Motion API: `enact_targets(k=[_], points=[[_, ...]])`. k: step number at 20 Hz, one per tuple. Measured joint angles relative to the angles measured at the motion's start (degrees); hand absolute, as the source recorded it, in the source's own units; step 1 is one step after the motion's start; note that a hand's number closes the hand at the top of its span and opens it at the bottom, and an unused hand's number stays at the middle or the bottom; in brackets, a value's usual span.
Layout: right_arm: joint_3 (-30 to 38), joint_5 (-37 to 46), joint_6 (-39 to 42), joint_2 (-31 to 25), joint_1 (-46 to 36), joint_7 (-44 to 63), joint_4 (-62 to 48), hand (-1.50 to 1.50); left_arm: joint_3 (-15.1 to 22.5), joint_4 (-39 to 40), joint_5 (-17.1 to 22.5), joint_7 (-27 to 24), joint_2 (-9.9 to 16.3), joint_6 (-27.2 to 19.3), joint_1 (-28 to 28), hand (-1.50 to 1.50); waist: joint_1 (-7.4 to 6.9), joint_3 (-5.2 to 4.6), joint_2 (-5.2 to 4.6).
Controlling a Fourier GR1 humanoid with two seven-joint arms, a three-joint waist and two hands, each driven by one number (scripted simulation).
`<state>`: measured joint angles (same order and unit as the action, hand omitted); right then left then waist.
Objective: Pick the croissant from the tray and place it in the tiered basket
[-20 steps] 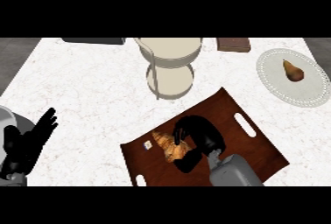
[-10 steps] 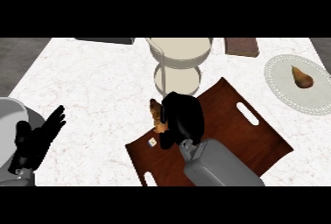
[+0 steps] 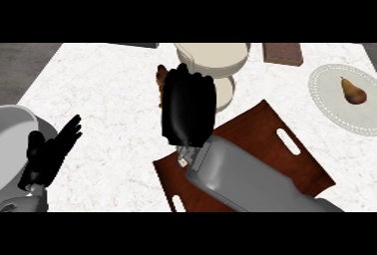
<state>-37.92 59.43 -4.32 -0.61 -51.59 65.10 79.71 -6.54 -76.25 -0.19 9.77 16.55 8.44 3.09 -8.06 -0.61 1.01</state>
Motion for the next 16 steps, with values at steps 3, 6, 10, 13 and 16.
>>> enact_targets(k=[3,6,10,13,16], points=[[0.9,0.9,-0.7,-0.1,-4.7,1.9,-1.5,1.5,0.4,0.1,-0.1,0.1,-0.3,0.0,0.6,0.0,-0.49,0.07,-0.39],[2.0,1.6,-1.4,-0.2,-9.2,3.1,-4.1,1.5,0.5,0.2,-0.3,0.1,-0.4,0.0,1.2,0.0,-1.01,0.1,-0.88],[3.4,2.1,-2.9,-0.2,-14.4,3.9,-8.3,1.5,0.7,0.5,-0.5,-0.1,-0.7,-0.3,2.0,0.0,-1.07,0.16,-1.39],[4.9,2.2,-3.8,-0.2,-18.4,4.0,-12.9,1.5,1.1,0.4,-0.7,-0.3,-1.2,-0.5,2.0,0.0,-1.33,0.17,-1.7],[6.1,1.9,-4.8,-0.2,-22.2,3.6,-17.7,1.5,0.9,0.7,-0.8,-0.3,-1.2,-0.8,2.4,0.0,-1.09,0.19,-2.02]])
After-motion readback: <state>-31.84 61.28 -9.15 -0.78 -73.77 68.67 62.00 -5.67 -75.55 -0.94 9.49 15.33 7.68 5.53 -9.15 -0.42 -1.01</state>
